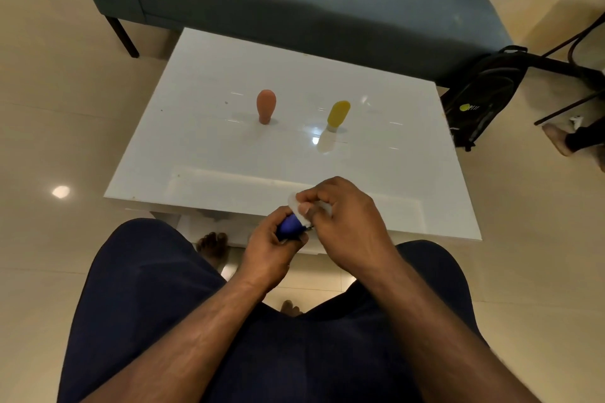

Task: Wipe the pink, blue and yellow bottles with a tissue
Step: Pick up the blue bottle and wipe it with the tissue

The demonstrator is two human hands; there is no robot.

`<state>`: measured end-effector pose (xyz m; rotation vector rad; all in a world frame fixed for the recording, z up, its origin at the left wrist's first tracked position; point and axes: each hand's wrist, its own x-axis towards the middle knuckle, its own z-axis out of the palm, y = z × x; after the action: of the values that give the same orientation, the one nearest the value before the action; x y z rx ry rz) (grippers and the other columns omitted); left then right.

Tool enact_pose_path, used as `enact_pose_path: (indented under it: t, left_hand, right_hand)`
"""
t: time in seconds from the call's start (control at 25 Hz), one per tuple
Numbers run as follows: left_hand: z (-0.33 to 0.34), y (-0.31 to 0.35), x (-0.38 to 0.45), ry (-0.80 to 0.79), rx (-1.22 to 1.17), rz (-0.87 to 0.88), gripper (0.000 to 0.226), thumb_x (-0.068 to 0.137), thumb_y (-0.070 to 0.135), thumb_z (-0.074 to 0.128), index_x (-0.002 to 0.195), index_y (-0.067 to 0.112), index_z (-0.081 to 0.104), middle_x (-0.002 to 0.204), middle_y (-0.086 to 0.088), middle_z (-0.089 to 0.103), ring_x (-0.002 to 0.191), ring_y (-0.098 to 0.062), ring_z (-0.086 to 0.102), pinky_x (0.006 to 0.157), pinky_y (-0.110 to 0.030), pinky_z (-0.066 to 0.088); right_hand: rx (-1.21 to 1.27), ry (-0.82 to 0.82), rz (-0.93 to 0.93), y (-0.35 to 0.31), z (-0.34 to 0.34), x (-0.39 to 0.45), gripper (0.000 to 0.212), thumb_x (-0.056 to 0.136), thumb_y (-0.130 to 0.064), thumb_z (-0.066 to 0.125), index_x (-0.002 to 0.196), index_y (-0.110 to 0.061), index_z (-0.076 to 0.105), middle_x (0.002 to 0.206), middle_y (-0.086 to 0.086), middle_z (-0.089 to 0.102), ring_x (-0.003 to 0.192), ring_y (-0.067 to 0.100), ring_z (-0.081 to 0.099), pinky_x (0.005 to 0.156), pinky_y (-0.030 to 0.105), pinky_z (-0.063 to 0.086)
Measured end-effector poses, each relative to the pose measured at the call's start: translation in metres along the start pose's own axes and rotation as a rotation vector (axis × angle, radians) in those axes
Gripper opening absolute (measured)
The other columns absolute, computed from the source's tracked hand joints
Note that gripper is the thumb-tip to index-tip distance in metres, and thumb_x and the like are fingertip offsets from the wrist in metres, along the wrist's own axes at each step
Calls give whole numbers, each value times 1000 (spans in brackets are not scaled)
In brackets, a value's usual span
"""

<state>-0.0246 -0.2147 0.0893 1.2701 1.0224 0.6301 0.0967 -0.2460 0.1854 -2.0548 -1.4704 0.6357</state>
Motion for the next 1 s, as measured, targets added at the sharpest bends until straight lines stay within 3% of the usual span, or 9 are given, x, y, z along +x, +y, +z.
enact_pose_path:
  t: [0.24,0.36,0.44,0.52,0.68,0.8,0.92,1.0]
  left_hand:
    - [-2,4,-4,20,85,55,44,89,5,72,101,46,58,99,11,65,90,-8,62,75,-7,47]
    - [-1,6,-5,-5,101,40,43,91,8,71,102,47,56,99,13,63,93,-9,61,74,-8,46]
    - [-1,7,-5,-14,63,17,39,92,9,69,104,44,58,102,7,65,97,-14,62,77,-13,46]
    - [-2,8,-6,-12,45,11,38,93,8,68,103,43,58,102,5,65,97,-14,63,75,-11,48]
    - [-1,9,-9,-8,95,80,47,92,4,69,101,47,55,98,15,62,88,2,61,74,-4,46]
    - [-1,6,-7,-19,95,51,45,93,6,68,102,48,54,100,13,62,92,-8,61,73,-7,48]
    - [-1,2,-5,-21,108,9,43,94,6,66,101,47,54,103,6,64,96,-13,63,73,-11,49]
    - [0,0,-5,-26,115,7,47,94,4,66,100,48,54,103,5,65,97,-13,63,75,-14,51]
  right_hand:
    - [133,2,119,5,2,3,7,89,-26,65,91,-31,69,92,-21,61,89,-7,54,73,8,40]
    - [180,-34,142,8,0,4,9,88,-26,65,92,-34,68,91,-25,61,92,0,57,79,20,49]
    - [144,-94,122,8,-2,2,16,87,-28,66,102,-35,66,102,-23,58,98,-1,53,79,13,41]
    - [137,-120,123,9,-1,0,21,85,-30,69,105,-34,66,107,-22,58,103,0,52,82,13,41]
    - [213,-55,171,12,3,6,5,83,-31,71,86,-33,68,92,-17,66,88,9,63,77,34,57]
    - [227,-44,160,11,3,7,5,85,-31,69,88,-32,66,94,-16,66,86,8,64,74,28,57]
    - [75,-111,63,8,3,0,19,86,-28,67,104,-35,66,108,-19,60,101,-2,53,82,10,39]
    - [37,-125,49,8,4,-3,19,86,-28,67,105,-33,67,109,-17,60,102,-2,51,81,8,35]
